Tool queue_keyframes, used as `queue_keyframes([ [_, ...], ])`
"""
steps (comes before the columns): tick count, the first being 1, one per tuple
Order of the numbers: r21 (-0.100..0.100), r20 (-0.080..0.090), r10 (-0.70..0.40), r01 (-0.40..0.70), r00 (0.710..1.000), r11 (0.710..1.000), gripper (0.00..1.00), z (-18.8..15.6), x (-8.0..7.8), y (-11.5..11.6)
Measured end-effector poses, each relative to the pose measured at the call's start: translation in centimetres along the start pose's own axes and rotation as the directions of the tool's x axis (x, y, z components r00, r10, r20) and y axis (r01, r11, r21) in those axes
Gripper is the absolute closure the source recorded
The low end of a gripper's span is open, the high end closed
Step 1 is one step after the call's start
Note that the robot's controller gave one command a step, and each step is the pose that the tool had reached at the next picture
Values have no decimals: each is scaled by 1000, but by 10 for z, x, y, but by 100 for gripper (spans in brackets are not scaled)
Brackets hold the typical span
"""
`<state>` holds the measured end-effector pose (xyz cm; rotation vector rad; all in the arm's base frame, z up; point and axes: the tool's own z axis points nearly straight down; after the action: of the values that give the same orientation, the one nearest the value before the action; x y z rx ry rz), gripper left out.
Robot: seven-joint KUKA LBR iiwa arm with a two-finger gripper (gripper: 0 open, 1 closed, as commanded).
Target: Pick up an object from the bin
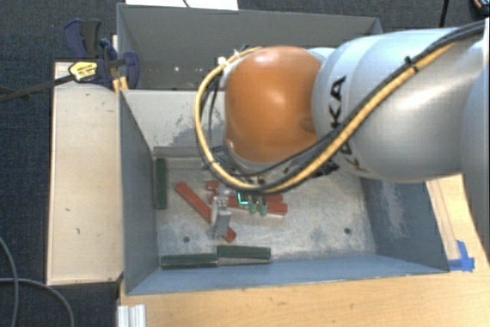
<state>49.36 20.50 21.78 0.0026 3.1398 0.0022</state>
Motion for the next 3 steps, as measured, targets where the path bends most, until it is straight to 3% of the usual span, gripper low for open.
queue_keyframes([
  [1, 2, -7, -147, 147, 989, 989, 0, 136, -17, -20],
  [2, 4, 4, -225, 225, 974, 974, 0, 148, -77, -81],
  [3, -3, -1, -611, 611, 791, 791, 0, 147, -37, -9],
])
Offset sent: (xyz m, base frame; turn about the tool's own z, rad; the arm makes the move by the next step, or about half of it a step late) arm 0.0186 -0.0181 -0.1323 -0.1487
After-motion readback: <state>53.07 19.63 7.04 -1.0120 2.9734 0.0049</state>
